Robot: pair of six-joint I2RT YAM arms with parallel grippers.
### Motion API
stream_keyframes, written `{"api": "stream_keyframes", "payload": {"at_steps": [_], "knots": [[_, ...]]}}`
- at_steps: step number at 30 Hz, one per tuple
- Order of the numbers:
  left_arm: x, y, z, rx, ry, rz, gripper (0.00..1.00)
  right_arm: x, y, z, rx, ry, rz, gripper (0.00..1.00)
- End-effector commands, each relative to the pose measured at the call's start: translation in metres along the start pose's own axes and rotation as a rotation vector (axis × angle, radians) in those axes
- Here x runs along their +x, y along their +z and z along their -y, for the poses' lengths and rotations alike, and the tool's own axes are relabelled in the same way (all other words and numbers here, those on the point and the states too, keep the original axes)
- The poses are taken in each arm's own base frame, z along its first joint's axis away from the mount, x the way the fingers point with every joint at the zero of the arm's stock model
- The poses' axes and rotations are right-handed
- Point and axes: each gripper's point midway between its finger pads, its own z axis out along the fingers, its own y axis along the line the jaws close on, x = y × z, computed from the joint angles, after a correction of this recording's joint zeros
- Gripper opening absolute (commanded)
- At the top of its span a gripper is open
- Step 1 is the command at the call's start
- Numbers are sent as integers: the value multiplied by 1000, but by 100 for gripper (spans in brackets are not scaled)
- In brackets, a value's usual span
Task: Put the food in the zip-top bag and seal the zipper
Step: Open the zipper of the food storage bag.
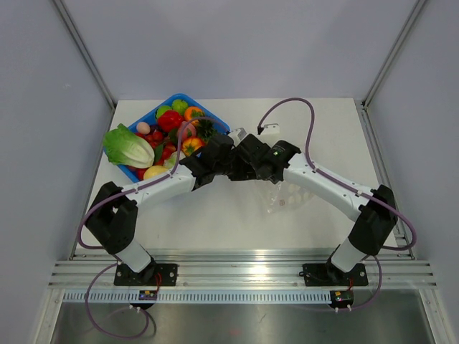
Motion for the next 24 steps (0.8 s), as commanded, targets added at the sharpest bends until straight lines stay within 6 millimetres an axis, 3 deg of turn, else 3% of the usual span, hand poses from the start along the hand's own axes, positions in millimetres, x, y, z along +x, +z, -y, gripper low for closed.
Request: {"api": "stream_keyframes", "payload": {"at_steps": [1,7,11,12,14,20,24], "knots": [[-11,-8,20,61,32,35,0,-6,-8,9,48,27,39,51],[-11,-8,17,52,36,33,0,12,-5,17,56,37,9,48],[-16,-10,10,42,23,35,0,17,-9,17,23,59,1,25],[-17,-11,9,43,27,35,0,17,-9,18,21,68,4,12],[-20,-11,6,32,36,25,0,13,-14,20,11,84,19,0],[-24,-10,-6,-39,118,-56,0,-14,-43,28,-55,91,81,0],[-24,-10,-13,-83,177,-122,0,-23,-62,21,-131,37,47,0]]}}
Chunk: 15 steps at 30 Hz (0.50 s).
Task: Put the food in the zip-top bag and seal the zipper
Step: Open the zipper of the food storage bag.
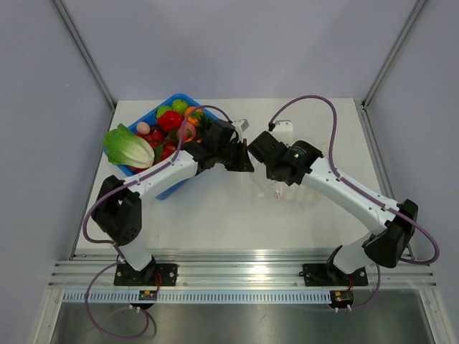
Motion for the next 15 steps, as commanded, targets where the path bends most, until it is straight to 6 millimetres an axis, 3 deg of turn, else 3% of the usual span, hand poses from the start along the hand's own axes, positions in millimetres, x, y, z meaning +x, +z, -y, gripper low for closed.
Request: {"api": "stream_keyframes", "payload": {"at_steps": [1,6,11,15], "knots": [[3,-5,-3,-20,95,-78,0,-24,-34,-4,-93,-24,10,0],[-1,-14,-2,-18,180,-73,0,-19,-37,-24,-171,-52,-66,0],[-3,-28,-12,-70,252,-64,0,-8,-17,-34,-230,-18,-108,0],[3,-36,-22,-110,277,-93,0,-1,-5,-56,-325,9,-121,0]]}}
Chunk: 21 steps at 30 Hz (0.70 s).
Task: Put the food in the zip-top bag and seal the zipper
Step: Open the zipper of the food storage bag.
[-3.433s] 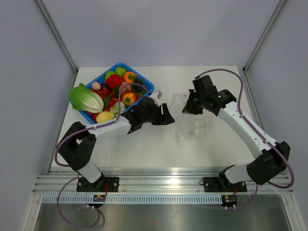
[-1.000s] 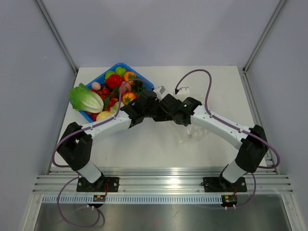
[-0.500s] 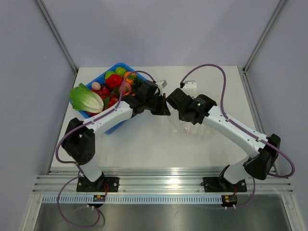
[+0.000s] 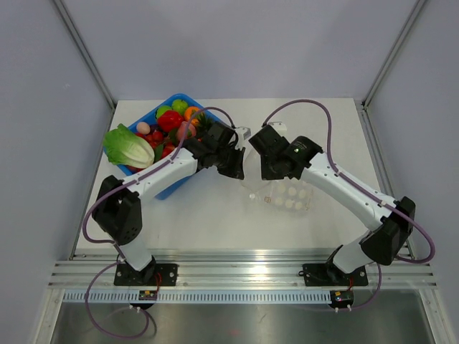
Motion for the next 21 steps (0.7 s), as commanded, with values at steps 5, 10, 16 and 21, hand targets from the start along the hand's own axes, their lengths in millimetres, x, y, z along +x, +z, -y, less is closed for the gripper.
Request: {"api": "stream_keyframes", "payload": {"at_steps": [5,10,16,21], "knots": [[-9,-26,-8,-53,76,49,0,2,27,-45,-185,39,-7,0],[-2,-26,-5,-27,74,38,0,-4,37,-40,-136,80,33,34],[1,-26,-2,-3,67,39,0,-7,42,-27,-57,87,58,25],[1,-22,-6,-14,64,37,0,-7,38,-28,-72,96,57,47]]}}
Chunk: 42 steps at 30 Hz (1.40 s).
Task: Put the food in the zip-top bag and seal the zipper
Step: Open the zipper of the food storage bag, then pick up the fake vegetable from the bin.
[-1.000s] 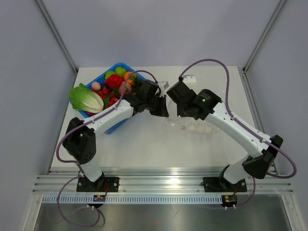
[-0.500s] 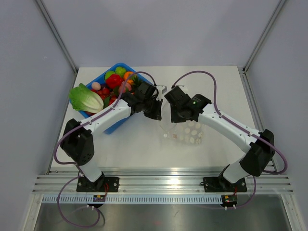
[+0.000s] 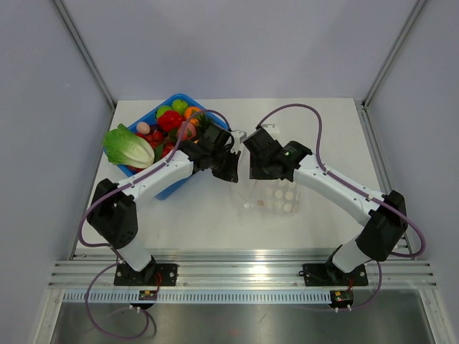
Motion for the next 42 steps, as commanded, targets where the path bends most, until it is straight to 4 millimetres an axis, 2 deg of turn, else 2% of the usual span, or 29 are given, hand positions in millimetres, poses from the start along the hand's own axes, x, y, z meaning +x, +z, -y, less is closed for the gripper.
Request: {"api": "stream_keyframes", "payload": {"at_steps": [1,3,6,7,9,10,16,17,18,19,20,21,24,28,29,32,35,37,42], "knots": [[-16,-11,6,27,24,71,0,-12,-4,-1,-6,30,51,48],[-15,-8,5,28,17,66,0,-14,-7,-3,-18,35,58,48],[-16,-6,6,32,14,63,0,-16,-11,-2,-23,44,67,42],[-16,-6,6,34,14,64,0,-16,-12,-3,-28,46,70,30],[-16,-6,7,37,11,65,0,-16,-12,-3,-27,48,71,15],[-17,-5,7,38,12,66,0,-16,-11,-2,-24,50,70,0],[-24,-10,8,48,21,78,0,-14,-7,-3,-35,57,79,0],[-22,-12,8,52,25,65,12,-14,-7,-3,-36,54,80,0],[-30,-20,12,57,39,87,22,-16,-7,-4,-38,56,84,0],[-33,-25,10,40,60,96,35,-17,-7,-4,-38,59,87,0],[-33,-31,9,25,71,97,55,-17,-6,-5,-44,61,85,0],[-39,-38,8,13,81,114,65,-19,-6,-5,-51,64,84,0],[-46,-60,-9,-66,81,139,75,-22,-6,-9,-73,70,85,0],[-59,-91,-34,-143,29,193,75,-26,-7,-12,-93,71,90,0],[-61,-99,-48,-174,-4,205,75,-29,-9,-15,-103,72,97,0],[-65,-120,-69,-234,-70,254,73,-31,-12,-16,-110,68,101,0],[-72,-147,-108,-338,-176,329,73,-33,-15,-15,-110,63,110,0],[-76,-157,-125,-406,-212,358,74,-34,-16,-14,-112,63,114,0],[-102,-189,-162,-550,-308,466,86,-36,-18,-17,-123,56,120,0]]}}
